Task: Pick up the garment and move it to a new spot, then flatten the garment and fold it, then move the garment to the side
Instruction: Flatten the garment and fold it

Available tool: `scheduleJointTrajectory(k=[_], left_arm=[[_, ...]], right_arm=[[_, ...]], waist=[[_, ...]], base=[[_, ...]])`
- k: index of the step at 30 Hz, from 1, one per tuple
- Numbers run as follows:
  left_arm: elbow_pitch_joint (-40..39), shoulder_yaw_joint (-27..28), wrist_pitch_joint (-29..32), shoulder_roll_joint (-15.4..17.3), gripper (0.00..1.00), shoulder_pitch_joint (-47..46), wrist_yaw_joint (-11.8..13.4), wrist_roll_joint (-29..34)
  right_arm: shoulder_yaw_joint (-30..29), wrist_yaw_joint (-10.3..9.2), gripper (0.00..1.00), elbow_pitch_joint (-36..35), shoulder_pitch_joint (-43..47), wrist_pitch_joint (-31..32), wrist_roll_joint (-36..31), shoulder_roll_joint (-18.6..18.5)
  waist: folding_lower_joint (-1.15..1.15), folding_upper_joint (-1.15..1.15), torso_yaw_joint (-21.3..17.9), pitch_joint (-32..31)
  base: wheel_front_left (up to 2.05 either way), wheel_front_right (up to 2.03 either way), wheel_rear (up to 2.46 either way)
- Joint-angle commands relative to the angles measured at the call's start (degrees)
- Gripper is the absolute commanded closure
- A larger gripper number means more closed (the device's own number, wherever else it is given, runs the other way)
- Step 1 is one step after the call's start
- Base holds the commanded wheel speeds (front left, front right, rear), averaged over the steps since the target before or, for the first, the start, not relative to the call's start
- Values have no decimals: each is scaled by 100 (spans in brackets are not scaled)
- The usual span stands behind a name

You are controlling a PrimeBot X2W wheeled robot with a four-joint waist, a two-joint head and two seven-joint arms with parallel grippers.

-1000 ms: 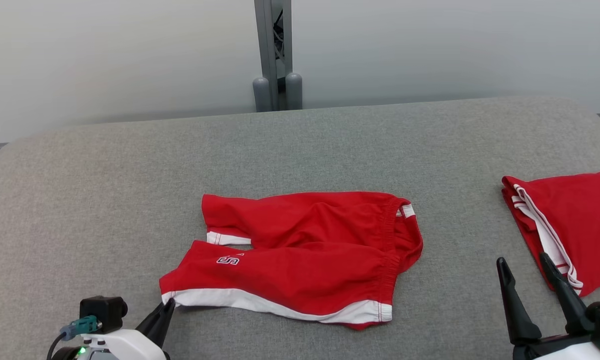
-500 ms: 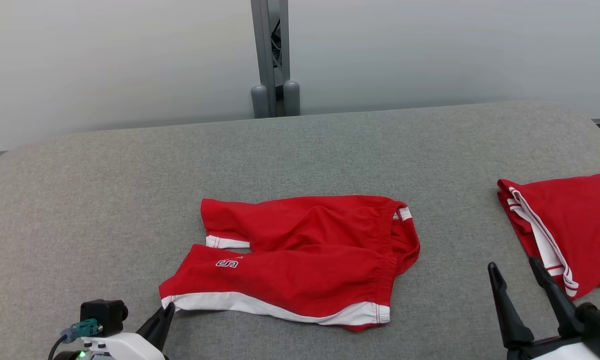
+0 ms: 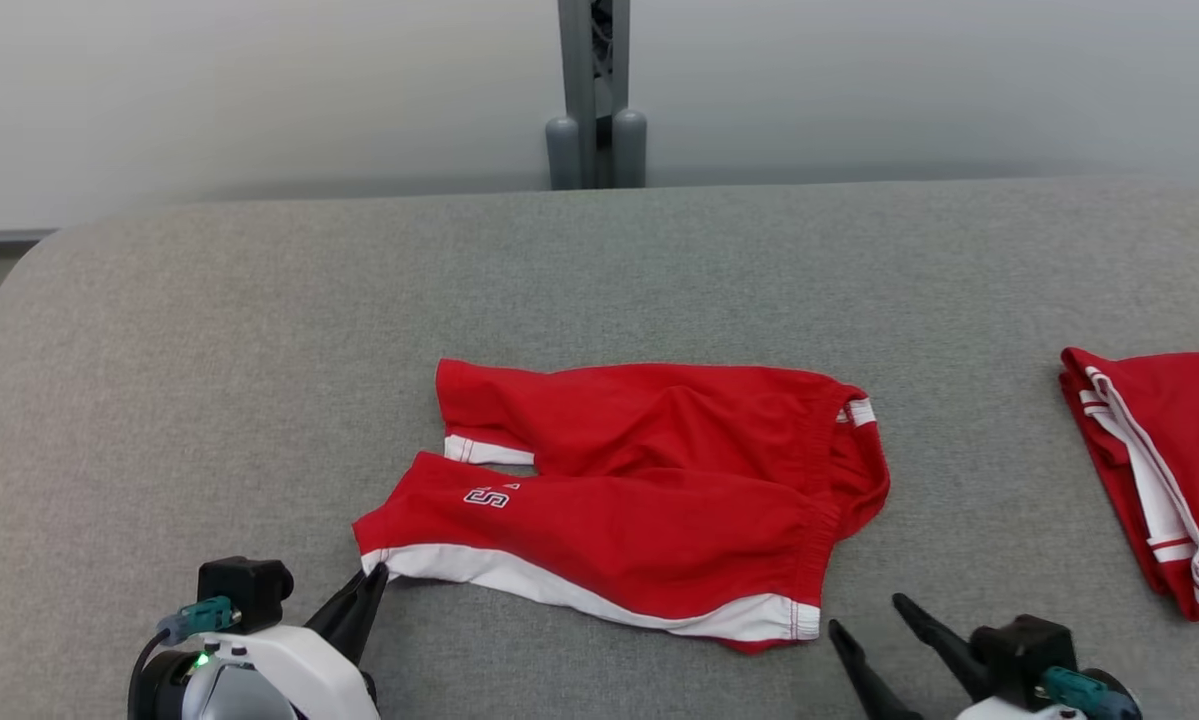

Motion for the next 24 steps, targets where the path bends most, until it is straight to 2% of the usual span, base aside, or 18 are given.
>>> scheduleJointTrajectory(k=[1, 4, 9, 10, 11, 12, 18, 24], left_arm=[[39, -31, -43, -5, 100, -154, -38, 23], [111, -89, -80, -61, 100, -297, -66, 36], [198, -130, -131, -94, 100, -389, -87, 24], [217, -139, -135, -98, 100, -403, -94, 23], [239, -149, -148, -102, 100, -418, -93, 23], [254, -154, -168, -106, 100, -437, -95, 17], [148, -81, -79, -55, 100, -463, -50, -87], [-521, 152, 202, 28, 100, -495, 144, -341]], right_arm=[[210, -2, 0, 202, -195, -66, 118, -62], [610, -2, 0, 629, -498, -164, 291, -105], [920, -2, 0, 964, -763, -283, 438, -133], [988, -2, 48, 1025, -814, -301, 472, -152], [1043, -2, 66, 1079, -859, -325, 498, -173], [1148, -2, 100, 1126, -888, -286, 556, -188], [1294, -2, 100, 896, -1001, -481, 866, -343], [814, -2, 100, 71, -953, -581, 1464, -397]], waist=[[0, 0, 106, 129], [0, 0, 196, 256], [0, 0, 224, 309], [0, 0, 227, 312], [0, 0, 230, 306], [0, 0, 232, 300], [0, 0, 191, 259], [0, 0, 115, 185]], base=[[0, 0, 0], [0, 0, 0], [0, 0, 0], [0, 0, 0], [0, 0, 0], [0, 0, 0], [0, 0, 0], [0, 0, 0]])
